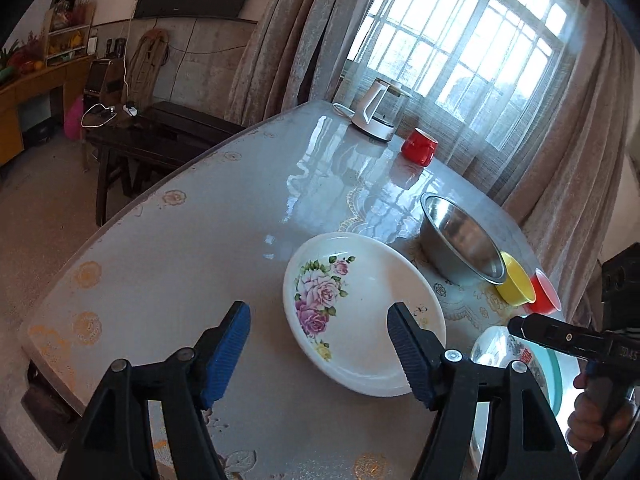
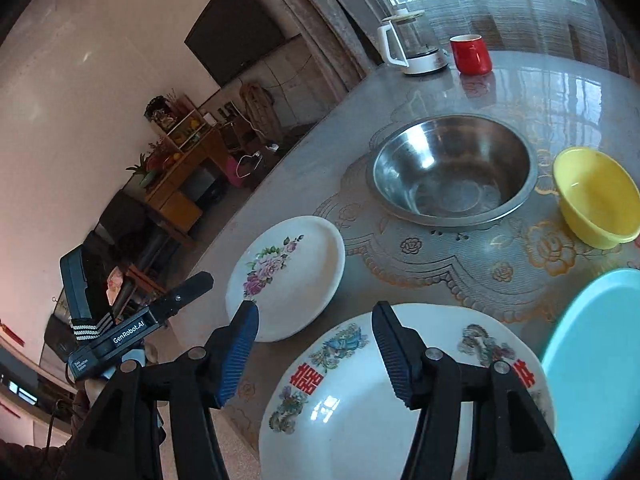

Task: Organize plates and bowls

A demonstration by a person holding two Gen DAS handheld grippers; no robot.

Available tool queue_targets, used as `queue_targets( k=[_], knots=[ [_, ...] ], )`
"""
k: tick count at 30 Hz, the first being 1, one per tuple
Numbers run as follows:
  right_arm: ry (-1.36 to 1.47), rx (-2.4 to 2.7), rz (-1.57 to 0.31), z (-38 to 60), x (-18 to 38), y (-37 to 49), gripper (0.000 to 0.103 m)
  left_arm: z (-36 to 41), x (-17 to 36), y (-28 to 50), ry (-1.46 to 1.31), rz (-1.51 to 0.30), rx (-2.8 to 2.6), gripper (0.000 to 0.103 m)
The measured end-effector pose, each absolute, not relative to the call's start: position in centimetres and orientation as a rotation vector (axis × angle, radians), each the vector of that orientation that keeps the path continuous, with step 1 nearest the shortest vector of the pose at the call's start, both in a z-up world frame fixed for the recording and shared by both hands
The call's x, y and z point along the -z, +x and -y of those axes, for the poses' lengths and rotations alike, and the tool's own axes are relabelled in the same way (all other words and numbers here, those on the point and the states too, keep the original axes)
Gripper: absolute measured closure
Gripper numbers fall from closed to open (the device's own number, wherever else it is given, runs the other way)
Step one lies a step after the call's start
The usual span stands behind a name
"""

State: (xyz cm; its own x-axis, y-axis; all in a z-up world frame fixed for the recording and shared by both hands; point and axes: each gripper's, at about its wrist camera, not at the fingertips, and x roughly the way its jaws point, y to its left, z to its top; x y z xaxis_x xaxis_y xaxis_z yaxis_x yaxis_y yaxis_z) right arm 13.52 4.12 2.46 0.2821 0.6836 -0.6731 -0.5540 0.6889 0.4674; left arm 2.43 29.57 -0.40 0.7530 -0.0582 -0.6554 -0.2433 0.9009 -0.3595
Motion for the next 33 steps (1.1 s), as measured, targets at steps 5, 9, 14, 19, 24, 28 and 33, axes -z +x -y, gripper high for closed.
queue_targets(
  k=[5,9,14,19,24,28,33],
  knots=[
    [0.129,-0.794,-1.029,-7.4,-0.7,15.5,0.058,-31.4,1.7,2.5,-0.497,-0.752,-0.085,0.042],
    [0.062,-0.758,-1.051,-9.2,0.1,16.4,0.066,-32.2,2.4,3.2,-0.536,-0.778,-0.069,0.051],
    [-0.004,-0.705,-1.07,-10.2,0.8,17.5,0.066,-31.7,2.7,4.5,-0.524,-0.8,-0.021,0.061],
    [-0.019,-0.682,-1.108,-10.4,2.0,18.5,0.066,-30.9,3.6,5.8,-0.503,-0.842,-0.004,0.078],
    [-0.048,-0.684,-1.128,-11.2,3.2,18.7,0.085,-30.3,4.1,6.0,-0.523,-0.854,-0.027,0.086],
    [-0.038,-0.677,-1.122,-11.2,3.0,18.5,0.086,-29.8,4.0,5.9,-0.477,-0.855,-0.044,0.086],
    [0.007,-0.686,-1.104,-10.1,2.3,18.2,0.086,-29.2,3.7,5.3,-0.462,-0.849,-0.034,0.085]
  ],
)
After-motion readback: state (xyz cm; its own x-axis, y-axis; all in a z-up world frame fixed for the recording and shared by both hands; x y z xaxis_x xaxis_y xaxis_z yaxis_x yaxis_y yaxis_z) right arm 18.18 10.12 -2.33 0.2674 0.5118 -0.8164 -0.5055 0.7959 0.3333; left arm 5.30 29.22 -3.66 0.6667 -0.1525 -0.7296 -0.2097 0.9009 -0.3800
